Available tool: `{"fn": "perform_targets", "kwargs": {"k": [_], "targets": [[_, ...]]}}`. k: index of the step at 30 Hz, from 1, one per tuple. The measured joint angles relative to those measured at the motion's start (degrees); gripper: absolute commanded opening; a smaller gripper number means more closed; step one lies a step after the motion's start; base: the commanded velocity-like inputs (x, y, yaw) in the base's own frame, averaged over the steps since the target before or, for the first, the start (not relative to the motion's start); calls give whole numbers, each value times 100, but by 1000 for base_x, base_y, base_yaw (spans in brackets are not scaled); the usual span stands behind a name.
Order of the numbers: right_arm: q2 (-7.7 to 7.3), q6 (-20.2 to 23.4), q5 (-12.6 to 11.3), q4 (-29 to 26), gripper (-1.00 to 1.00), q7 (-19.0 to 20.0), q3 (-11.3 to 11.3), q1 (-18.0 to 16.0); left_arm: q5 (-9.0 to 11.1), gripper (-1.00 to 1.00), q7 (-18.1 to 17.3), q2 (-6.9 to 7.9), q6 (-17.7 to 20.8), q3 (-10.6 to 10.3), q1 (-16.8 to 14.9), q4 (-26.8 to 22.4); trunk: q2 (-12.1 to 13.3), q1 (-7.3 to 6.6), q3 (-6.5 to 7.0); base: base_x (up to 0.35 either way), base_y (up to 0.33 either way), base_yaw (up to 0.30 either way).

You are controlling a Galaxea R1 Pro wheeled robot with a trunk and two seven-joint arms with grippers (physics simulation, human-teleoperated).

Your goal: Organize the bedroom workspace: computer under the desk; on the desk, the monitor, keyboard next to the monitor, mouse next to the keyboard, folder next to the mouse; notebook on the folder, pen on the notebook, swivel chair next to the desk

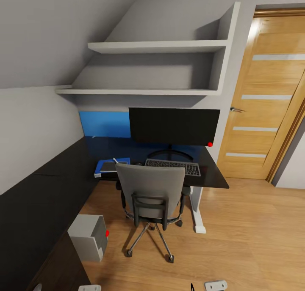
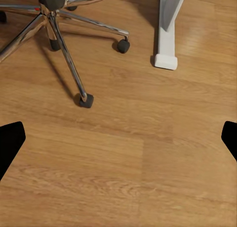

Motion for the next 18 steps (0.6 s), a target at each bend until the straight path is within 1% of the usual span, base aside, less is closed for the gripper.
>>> {"fn": "perform_targets", "kwargs": {"k": [9,14,18], "targets": [[0,0,0,0,100,0,0,-1,-6,100,0,-7,-6,-6,-1,5,0,0,0,0,0,0],[0,0,0,0,100,0,0,0,3,100,-1,20,-1,3,-1,6,0,0,0,0,0,0],[0,0,0,0,100,0,0,0,-3,100,-4,12,-4,3,-1,124,0,0,0,0,0,0]]}}
